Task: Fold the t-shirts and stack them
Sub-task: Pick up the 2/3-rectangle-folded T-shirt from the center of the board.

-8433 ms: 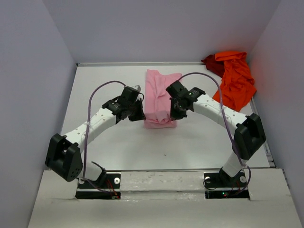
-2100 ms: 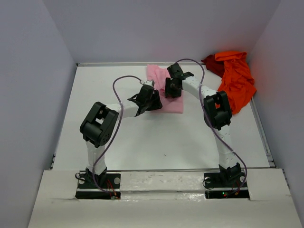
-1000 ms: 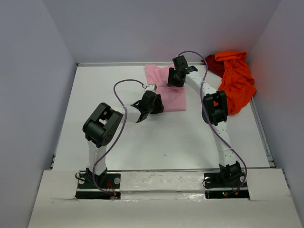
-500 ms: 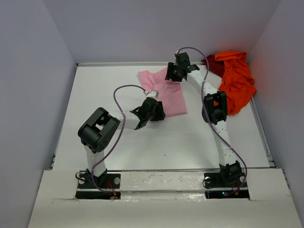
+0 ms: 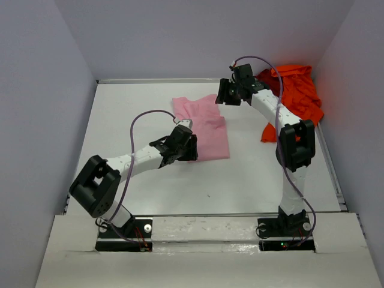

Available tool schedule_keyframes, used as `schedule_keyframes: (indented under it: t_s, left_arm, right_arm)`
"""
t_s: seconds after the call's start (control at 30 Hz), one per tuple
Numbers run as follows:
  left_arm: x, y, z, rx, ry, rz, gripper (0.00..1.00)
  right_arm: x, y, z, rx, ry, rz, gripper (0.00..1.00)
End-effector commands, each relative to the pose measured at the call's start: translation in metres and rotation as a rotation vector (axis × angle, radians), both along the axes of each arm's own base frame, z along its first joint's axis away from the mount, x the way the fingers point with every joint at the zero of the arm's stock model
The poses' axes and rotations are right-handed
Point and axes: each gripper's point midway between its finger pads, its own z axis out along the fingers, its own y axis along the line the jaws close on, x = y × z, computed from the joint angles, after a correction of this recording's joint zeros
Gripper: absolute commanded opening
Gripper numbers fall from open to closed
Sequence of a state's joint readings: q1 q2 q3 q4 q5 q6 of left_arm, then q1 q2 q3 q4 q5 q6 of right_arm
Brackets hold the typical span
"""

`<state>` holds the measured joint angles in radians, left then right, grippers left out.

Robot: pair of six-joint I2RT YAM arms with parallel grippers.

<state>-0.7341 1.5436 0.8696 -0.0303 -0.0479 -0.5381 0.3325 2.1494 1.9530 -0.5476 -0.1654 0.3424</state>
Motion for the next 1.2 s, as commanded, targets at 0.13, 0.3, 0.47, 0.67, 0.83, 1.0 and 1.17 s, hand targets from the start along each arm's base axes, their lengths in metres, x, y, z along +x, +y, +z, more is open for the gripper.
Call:
schedule_keyframes:
  t_s: [0.13,0.3,0.47,0.67,0.83,1.0,1.17]
  left_arm:
    - [-0.011,0.029,0.085,-0.006,-0.116,0.058,0.58]
    - [-0.024,0.041,0.082,-0.081,-0.089,0.108,0.58]
    - [-0.035,0.045,0.059,-0.203,-0.006,0.16,0.58]
    - [-0.04,0.032,0.039,-0.325,0.058,0.15,0.57]
    - [-0.033,0.019,0.032,-0.38,0.076,0.14,0.57]
    - [-0.021,0.007,0.022,-0.375,0.094,0.127,0.57]
    - [-0.015,0.003,0.009,-0.344,0.114,0.131,0.57]
  right_arm:
    - [-0.11,-0.043,0.003,-0.067,0.062,-0.053,0.58]
    - [-0.173,-0.057,-0.035,-0.045,0.186,-0.066,0.58]
    - [-0.194,-0.052,-0.049,0.005,0.244,-0.084,0.58]
    - [-0.195,-0.047,-0.062,0.037,0.273,-0.095,0.58]
    - [-0.191,-0.043,-0.069,0.056,0.285,-0.102,0.57]
    - [-0.196,-0.035,-0.079,0.073,0.32,-0.088,0.57]
    - [-0.194,-0.027,-0.08,0.092,0.335,-0.077,0.57]
